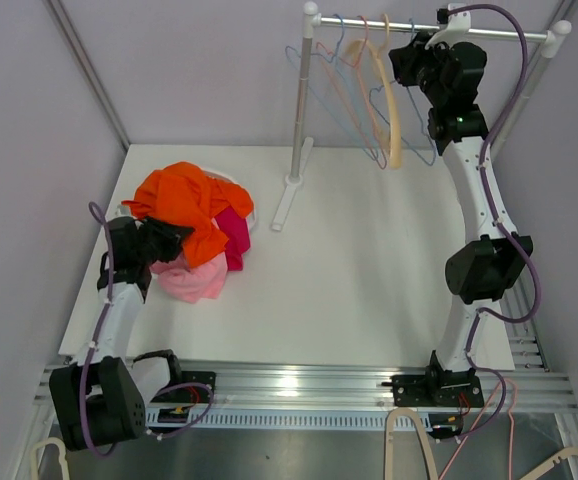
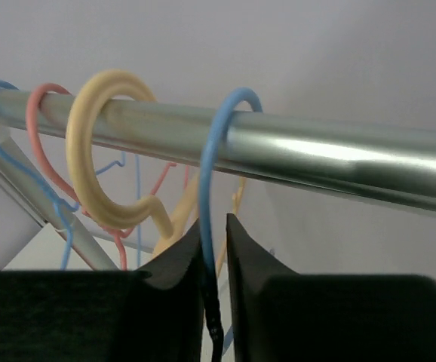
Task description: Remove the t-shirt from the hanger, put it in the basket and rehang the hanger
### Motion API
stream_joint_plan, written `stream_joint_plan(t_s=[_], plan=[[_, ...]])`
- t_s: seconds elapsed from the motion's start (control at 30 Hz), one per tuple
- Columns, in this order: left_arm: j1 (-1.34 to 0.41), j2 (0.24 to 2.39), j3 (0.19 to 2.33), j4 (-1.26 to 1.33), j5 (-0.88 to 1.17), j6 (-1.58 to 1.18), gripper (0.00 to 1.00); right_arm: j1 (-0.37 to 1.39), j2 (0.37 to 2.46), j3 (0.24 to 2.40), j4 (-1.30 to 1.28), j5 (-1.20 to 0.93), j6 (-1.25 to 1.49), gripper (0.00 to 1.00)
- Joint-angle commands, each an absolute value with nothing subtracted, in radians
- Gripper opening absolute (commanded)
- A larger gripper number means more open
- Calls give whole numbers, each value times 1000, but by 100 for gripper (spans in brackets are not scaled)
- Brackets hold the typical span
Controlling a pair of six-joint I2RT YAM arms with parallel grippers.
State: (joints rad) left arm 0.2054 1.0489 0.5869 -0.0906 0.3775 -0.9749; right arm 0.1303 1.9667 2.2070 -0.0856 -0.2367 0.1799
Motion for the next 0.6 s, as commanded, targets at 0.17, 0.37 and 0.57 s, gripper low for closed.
stream_joint_plan(t_s=[0.17, 0.37, 0.57], plan=[[209, 991, 753, -181, 403, -936, 90, 140, 1901, 2189, -100, -170, 155, 57], [209, 910, 865, -311, 341, -865, 100, 137, 1824, 2207, -198, -58, 127, 99], [209, 855, 995, -454, 201, -766, 99, 137, 1665, 2050, -279, 31, 144, 100]])
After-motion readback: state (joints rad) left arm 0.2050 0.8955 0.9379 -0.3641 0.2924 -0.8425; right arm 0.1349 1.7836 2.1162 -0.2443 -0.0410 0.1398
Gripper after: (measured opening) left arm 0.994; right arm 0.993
